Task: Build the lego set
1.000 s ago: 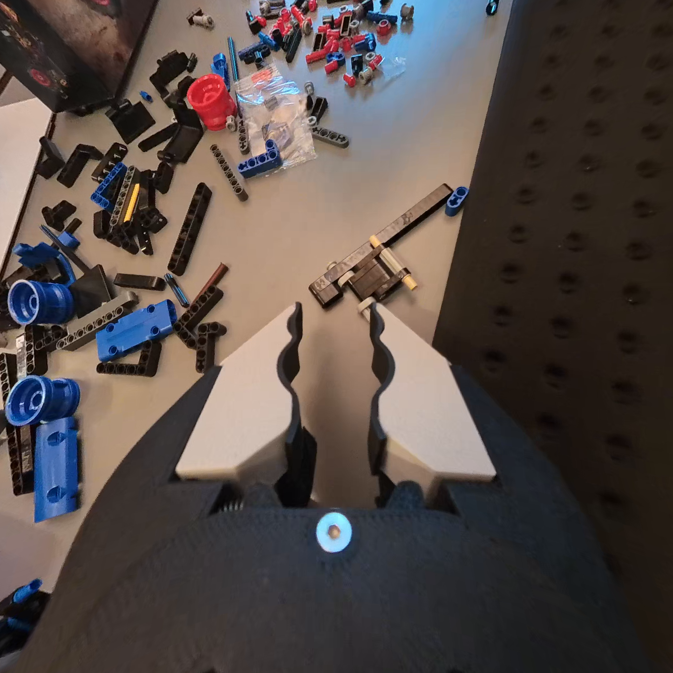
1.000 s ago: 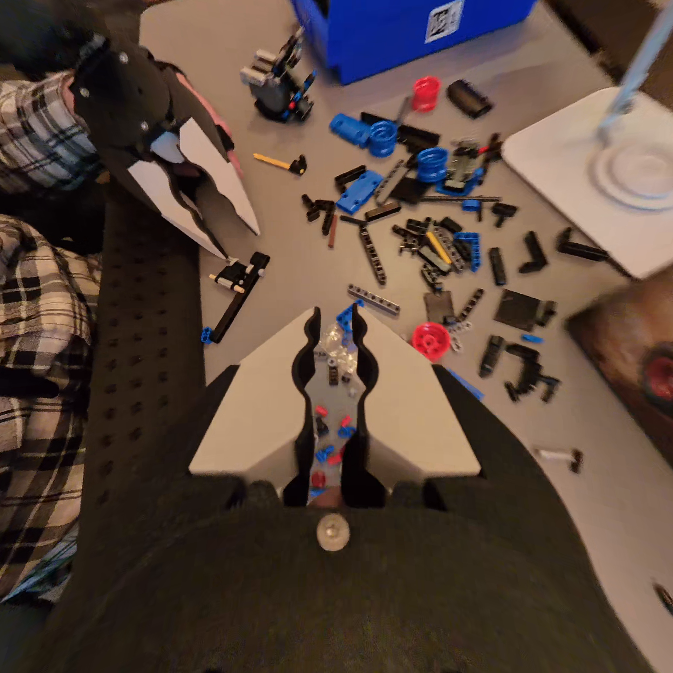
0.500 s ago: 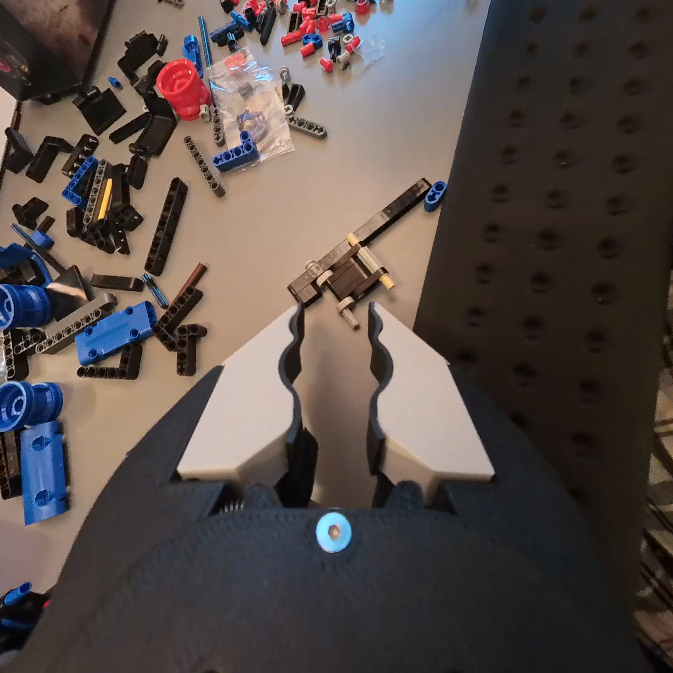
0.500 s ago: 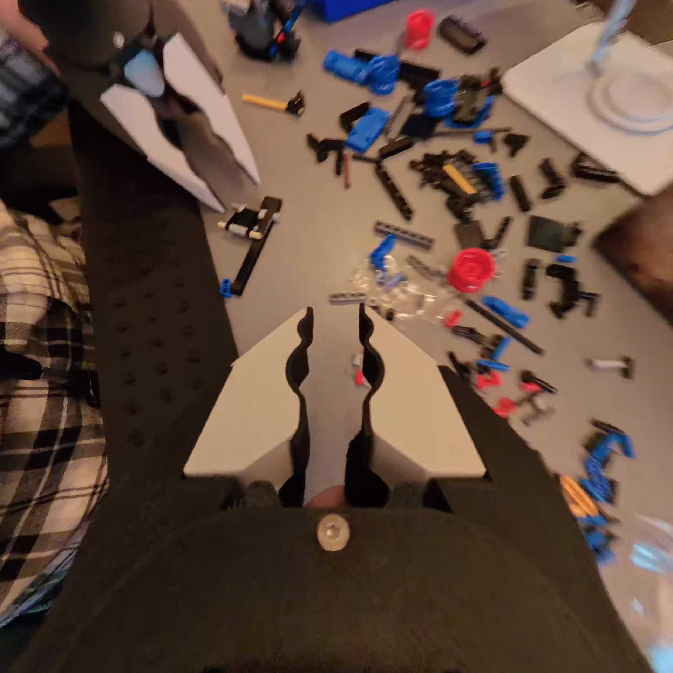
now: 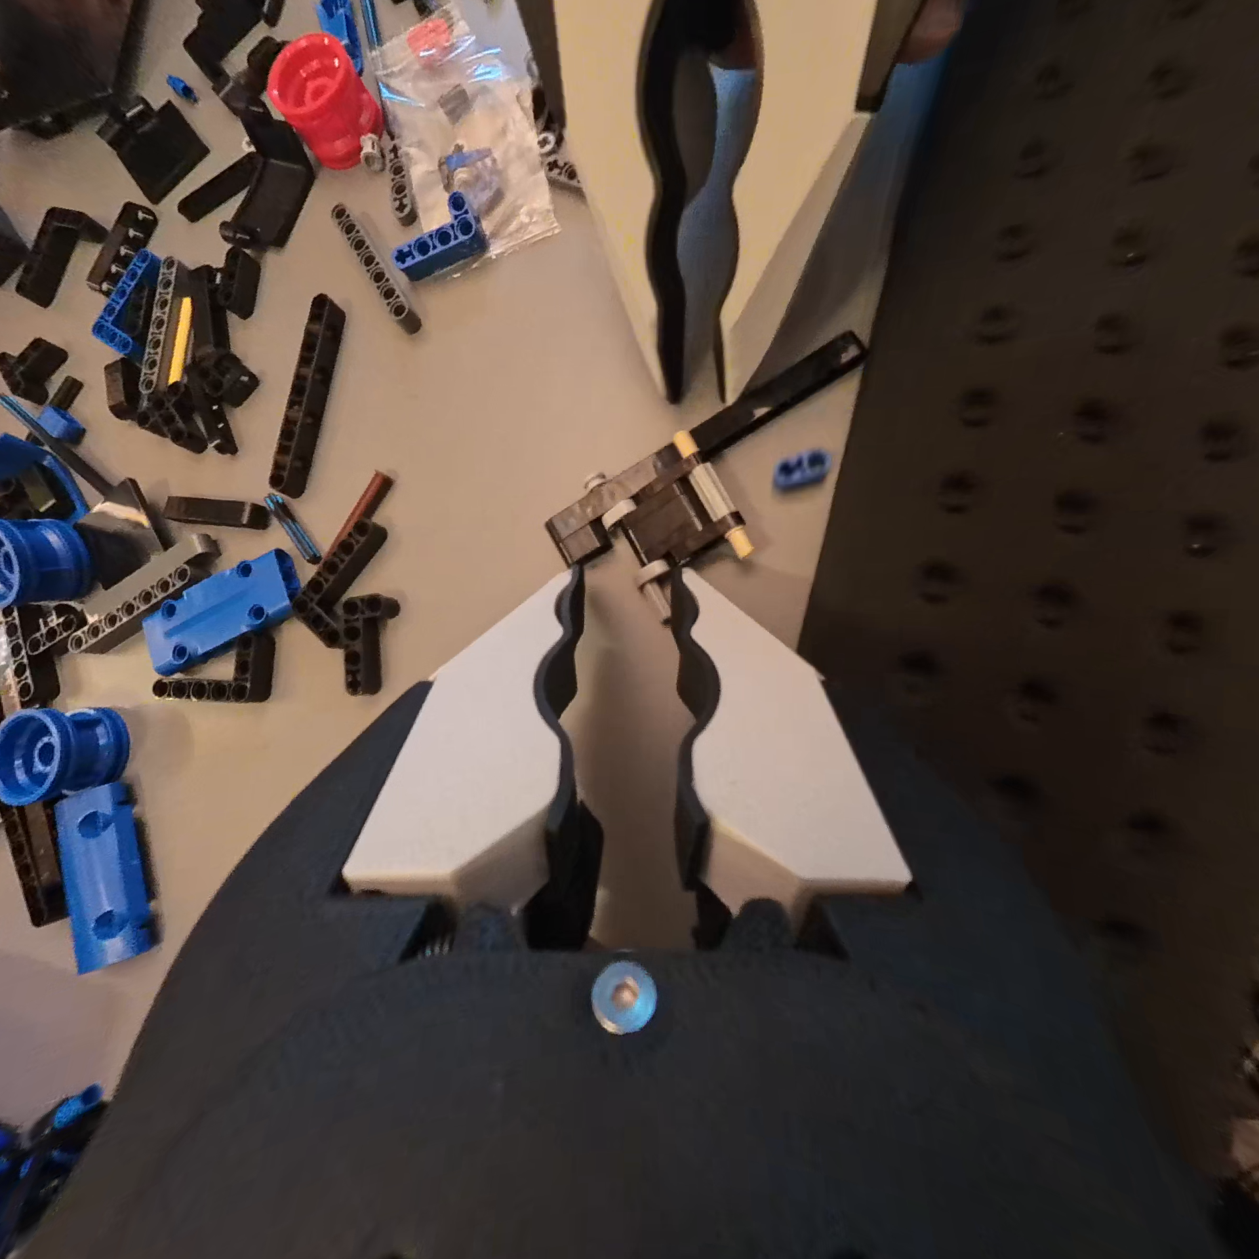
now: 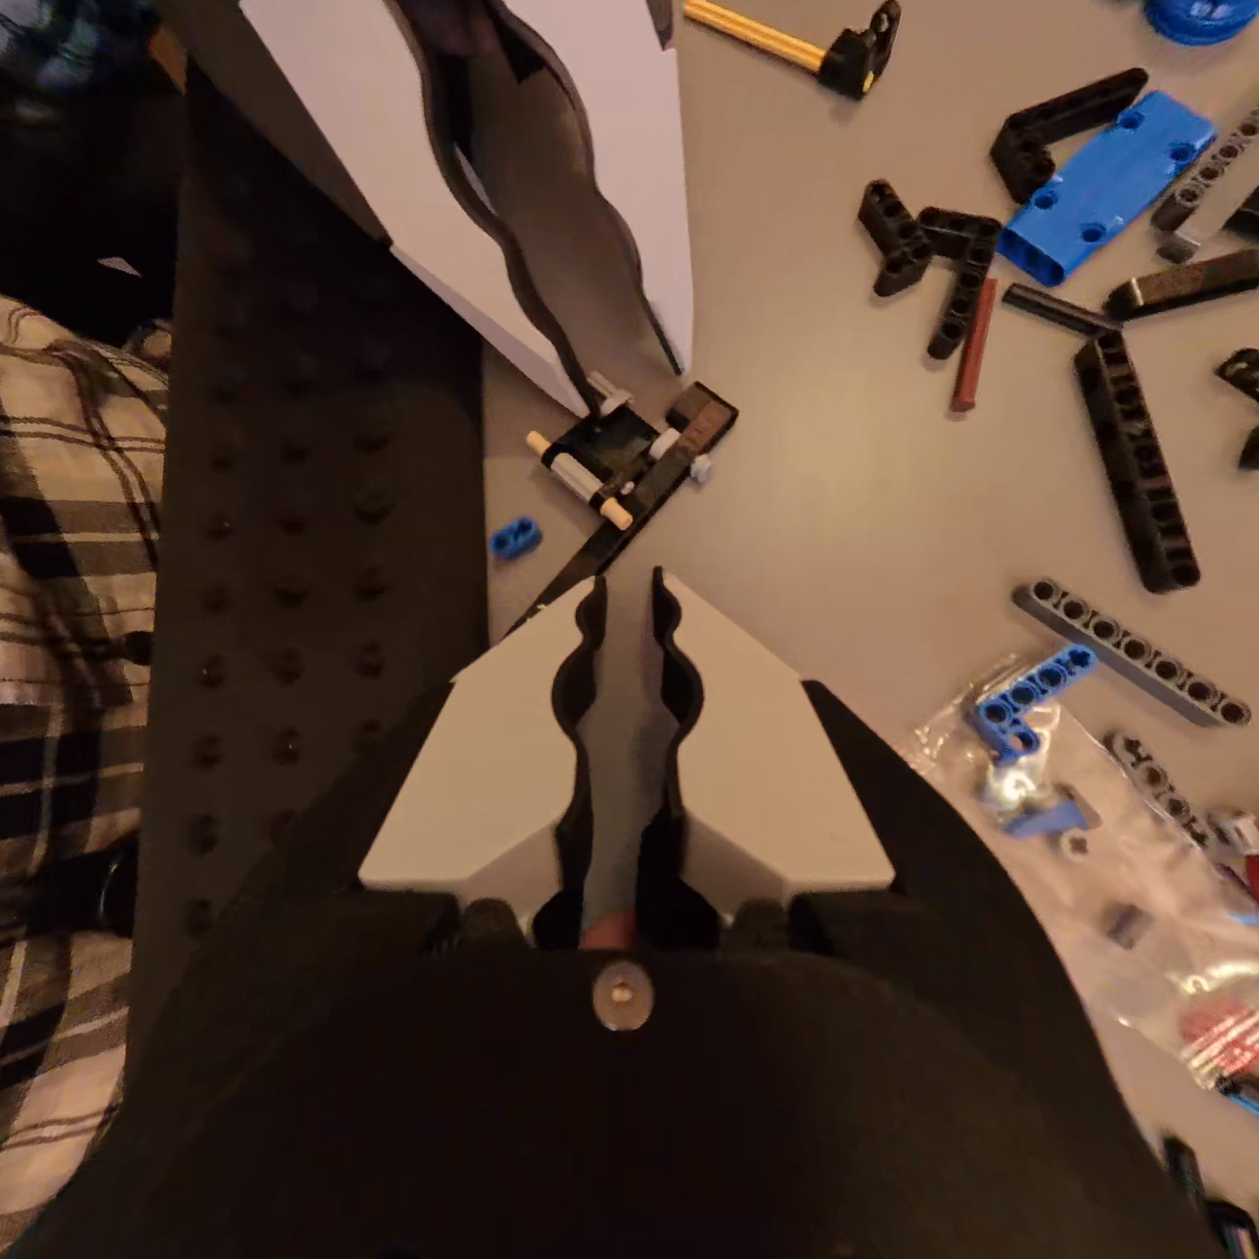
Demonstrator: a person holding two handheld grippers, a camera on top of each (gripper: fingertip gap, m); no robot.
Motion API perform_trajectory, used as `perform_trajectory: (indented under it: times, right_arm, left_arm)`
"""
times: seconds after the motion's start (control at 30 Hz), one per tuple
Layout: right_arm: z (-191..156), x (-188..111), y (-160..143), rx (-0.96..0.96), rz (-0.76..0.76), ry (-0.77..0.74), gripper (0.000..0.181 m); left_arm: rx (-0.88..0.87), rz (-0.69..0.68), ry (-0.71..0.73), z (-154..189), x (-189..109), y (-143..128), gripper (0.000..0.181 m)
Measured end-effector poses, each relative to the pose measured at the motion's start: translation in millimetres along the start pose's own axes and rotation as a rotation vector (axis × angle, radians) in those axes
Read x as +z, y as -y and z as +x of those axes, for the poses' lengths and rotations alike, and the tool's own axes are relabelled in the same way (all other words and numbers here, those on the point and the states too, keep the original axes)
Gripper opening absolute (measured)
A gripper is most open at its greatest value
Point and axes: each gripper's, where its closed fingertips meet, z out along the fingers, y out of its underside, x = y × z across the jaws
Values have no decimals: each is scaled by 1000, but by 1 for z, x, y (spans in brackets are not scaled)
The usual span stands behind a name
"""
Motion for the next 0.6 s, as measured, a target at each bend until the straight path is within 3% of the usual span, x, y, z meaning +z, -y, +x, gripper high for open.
perform_trajectory:
  times: [0.3, 0.6]
  right_arm:
    - [20, 0, 16, 3, 41, -33, 18]
    - [29, 13, 19, -72, 10, 34, 4]
  left_arm:
    - [49, 4, -5, -5, 3, 0, 15]
    - [55, 11, -32, -5, 6, 2, 6]
